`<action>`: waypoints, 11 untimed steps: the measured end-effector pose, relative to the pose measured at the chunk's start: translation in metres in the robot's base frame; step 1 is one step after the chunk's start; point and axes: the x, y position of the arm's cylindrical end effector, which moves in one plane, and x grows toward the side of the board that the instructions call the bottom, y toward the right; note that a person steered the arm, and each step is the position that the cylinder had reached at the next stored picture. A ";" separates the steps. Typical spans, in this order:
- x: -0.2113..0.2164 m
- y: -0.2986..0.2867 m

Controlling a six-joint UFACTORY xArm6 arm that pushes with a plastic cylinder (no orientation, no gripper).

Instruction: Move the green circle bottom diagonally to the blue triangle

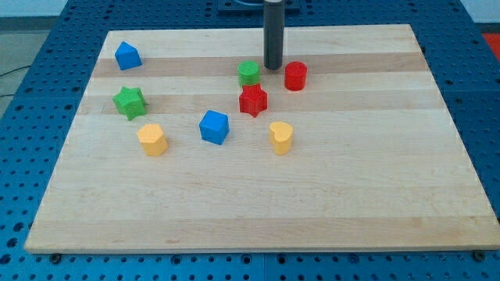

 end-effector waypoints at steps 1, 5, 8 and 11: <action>0.025 -0.037; 0.061 -0.088; 0.036 -0.085; 0.000 -0.077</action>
